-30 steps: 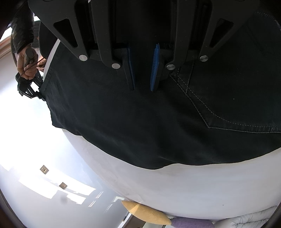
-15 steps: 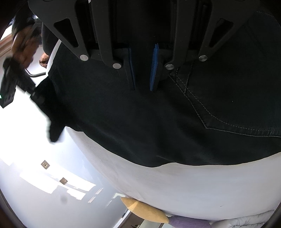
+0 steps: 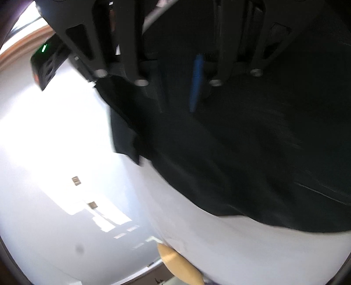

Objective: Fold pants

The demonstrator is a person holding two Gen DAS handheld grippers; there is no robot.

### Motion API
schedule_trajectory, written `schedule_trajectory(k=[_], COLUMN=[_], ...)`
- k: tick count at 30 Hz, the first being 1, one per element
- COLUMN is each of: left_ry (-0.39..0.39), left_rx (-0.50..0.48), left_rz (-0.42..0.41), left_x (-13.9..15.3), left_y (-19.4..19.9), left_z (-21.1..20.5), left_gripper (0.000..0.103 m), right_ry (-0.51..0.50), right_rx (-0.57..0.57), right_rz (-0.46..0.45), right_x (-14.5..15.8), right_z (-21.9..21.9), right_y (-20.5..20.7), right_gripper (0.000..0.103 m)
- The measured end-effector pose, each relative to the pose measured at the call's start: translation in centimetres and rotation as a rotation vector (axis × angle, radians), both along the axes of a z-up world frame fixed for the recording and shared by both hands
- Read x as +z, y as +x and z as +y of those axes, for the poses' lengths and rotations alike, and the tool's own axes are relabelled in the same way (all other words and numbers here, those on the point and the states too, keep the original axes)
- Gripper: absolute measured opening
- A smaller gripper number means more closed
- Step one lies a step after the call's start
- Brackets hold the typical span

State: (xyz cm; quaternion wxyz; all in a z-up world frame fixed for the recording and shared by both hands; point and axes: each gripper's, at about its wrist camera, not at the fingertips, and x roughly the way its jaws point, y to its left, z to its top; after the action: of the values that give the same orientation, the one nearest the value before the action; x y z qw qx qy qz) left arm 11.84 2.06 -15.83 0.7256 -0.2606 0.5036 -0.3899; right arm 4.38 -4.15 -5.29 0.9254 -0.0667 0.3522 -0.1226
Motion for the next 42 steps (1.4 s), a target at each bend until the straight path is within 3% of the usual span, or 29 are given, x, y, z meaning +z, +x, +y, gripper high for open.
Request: schedule_trajectory(k=[1, 3, 6, 11, 12, 14, 16, 19, 22, 36, 38, 42], left_ry=[-0.040, -0.112, -0.129, -0.080, -0.069, -0.034, 0.007, 0.059, 0.098, 0.266, 0.270, 0.319], left_rx=[-0.005, 0.000, -0.008, -0.002, -0.008, -0.014, -0.032, -0.037, -0.042, -0.048, -0.049, -0.026], left_rz=[0.022, 0.029, 0.070, 0.114, 0.118, 0.111, 0.117, 0.100, 0.057, -0.035, -0.031, -0.092], left_x=[0.1, 0.6, 0.7, -0.1, -0.2, -0.2, -0.5, -0.5, 0.2, -0.2, -0.9, 0.1], left_y=[-0.1, -0.4, -0.3, 0.5, 0.6, 0.9, 1.4, 2.4, 3.4, 7.7, 7.6, 6.5], left_z=[-0.2, -0.1, -0.3, -0.2, -0.2, 0.0, 0.3, 1.6, 3.2, 7.9, 8.4, 8.6], left_gripper=[0.074, 0.088, 0.093, 0.093, 0.091, 0.075, 0.028, 0.015, 0.010, 0.011, 0.012, 0.019], right_ry=[-0.009, -0.022, -0.049, -0.050, -0.055, -0.065, -0.068, -0.073, -0.073, -0.086, -0.057, 0.028], right_rx=[0.016, 0.053, 0.105, 0.192, 0.213, 0.244, 0.266, 0.298, 0.328, 0.424, 0.425, 0.414], right_rz=[-0.005, -0.008, 0.002, 0.014, 0.017, 0.022, 0.027, 0.035, 0.044, 0.124, 0.172, 0.164], right_x=[0.2, 0.8, 0.8, 0.4, 0.3, 0.1, 0.0, 0.2, 0.2, -1.5, -2.4, -2.3], right_z=[0.7, 2.6, 5.2, 8.5, 9.2, 10.5, 11.5, 12.7, 13.5, 14.7, 14.7, 13.2], right_y=[-0.1, -0.2, 0.0, -0.7, -0.8, -1.0, -0.9, -0.7, -0.8, 0.6, 0.8, 0.0], right_gripper=[0.011, 0.011, 0.011, 0.011, 0.011, 0.011, 0.011, 0.011, 0.011, 0.012, 0.016, 0.028])
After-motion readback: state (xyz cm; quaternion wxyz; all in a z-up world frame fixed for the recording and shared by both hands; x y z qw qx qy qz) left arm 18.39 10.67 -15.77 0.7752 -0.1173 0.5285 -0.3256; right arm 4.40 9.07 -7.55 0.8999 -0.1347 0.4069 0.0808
